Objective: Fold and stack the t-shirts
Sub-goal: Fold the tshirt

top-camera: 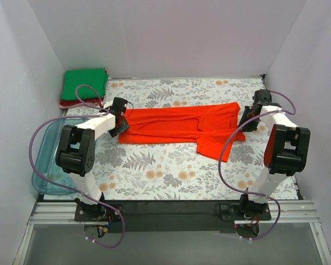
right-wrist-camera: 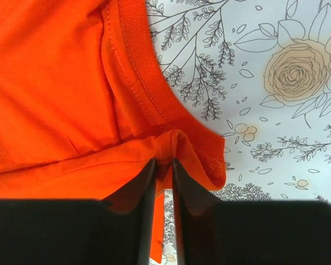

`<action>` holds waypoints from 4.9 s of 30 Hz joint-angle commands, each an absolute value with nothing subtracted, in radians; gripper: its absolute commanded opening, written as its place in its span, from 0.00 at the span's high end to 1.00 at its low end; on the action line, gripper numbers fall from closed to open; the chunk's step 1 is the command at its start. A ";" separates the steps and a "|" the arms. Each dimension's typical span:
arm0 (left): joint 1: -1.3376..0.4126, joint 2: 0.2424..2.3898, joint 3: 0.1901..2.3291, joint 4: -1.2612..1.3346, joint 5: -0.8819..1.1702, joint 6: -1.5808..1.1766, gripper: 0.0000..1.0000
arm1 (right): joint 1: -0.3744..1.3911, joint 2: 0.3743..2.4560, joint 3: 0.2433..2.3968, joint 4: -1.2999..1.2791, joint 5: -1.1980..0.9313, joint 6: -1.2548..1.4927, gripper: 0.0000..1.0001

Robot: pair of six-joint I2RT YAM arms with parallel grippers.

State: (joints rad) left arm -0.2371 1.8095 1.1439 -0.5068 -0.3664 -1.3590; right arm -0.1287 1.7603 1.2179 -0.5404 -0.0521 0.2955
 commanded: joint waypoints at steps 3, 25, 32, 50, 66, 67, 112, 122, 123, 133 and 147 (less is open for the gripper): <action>-0.230 1.674 1.160 -0.515 -0.402 -1.324 0.44 | -0.115 1.681 1.258 -0.523 -0.072 0.278 0.58; -0.386 1.203 0.758 -0.523 -0.166 -1.377 0.23 | -0.026 1.400 0.767 -0.408 -0.192 0.331 0.48; -0.425 1.201 0.759 -0.514 -0.111 -1.381 0.23 | -0.012 1.440 0.715 -0.367 -0.193 0.357 0.50; -0.718 1.608 1.077 -0.370 0.061 -1.497 0.27 | -0.002 1.443 0.793 -0.354 -0.247 0.360 0.99; -0.634 1.562 1.025 -0.394 -0.077 -1.457 0.30 | 0.037 1.824 1.279 -0.259 -0.394 0.433 0.99; -0.624 1.554 1.019 -0.396 -0.077 -1.447 0.30 | 0.040 1.841 1.293 -0.250 -0.402 0.440 0.99; -0.278 1.312 0.792 -0.465 -0.232 -1.439 0.31 | 0.009 1.971 1.349 -0.050 -0.400 0.552 0.57; -0.236 1.350 0.795 -0.479 -0.235 -1.471 0.25 | -0.233 1.573 0.976 -0.115 -0.357 0.540 0.36; -0.232 1.356 0.792 -0.473 -0.230 -1.477 0.25 | -0.248 1.553 0.916 -0.115 -0.359 0.543 0.32; -0.210 1.422 0.796 -0.423 -0.207 -1.539 0.28 | -0.299 1.480 0.703 0.081 -0.462 0.637 0.33; -0.172 1.497 0.821 -0.407 -0.176 -1.560 0.36 | -0.321 1.554 0.677 0.170 -0.402 0.742 0.34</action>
State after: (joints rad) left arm -0.1825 1.4921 0.7918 -0.4213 -0.1852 -1.5452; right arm -0.3111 1.5402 0.6876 0.1158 -0.4206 0.7010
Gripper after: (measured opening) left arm 0.649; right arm 0.657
